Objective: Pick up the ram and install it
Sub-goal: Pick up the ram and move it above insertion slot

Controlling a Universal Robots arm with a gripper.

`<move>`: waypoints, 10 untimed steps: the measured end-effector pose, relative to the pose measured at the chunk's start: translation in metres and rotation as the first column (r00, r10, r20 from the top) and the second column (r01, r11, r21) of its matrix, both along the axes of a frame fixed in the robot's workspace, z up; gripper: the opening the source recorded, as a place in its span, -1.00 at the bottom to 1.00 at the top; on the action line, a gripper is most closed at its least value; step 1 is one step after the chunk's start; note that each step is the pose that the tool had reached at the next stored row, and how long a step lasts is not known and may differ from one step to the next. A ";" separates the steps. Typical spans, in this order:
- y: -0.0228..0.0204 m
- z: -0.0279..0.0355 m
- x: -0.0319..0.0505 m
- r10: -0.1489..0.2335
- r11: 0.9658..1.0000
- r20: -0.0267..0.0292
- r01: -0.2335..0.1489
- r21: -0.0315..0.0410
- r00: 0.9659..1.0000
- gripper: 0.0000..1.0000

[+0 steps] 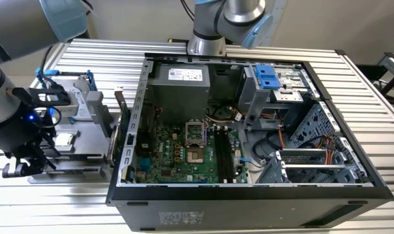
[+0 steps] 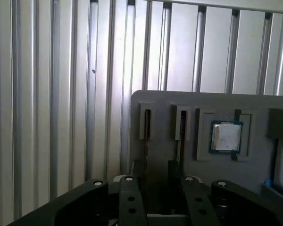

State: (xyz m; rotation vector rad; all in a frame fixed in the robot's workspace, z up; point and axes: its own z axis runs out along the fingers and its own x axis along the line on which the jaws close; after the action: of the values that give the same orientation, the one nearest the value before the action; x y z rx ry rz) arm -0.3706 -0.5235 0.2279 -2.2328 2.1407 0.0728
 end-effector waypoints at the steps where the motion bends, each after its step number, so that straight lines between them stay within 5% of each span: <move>1: -0.0013 -0.0018 0.0000 0.000 1.000 0.000 0.000 0.000 1.000 1.00; 10: -0.0032 -0.0181 0.0012 -0.014 1.000 0.000 0.014 0.000 1.000 1.00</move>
State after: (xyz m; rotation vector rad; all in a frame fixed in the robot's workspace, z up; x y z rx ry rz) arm -0.3693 -0.5267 0.2098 -2.2174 2.1561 0.0723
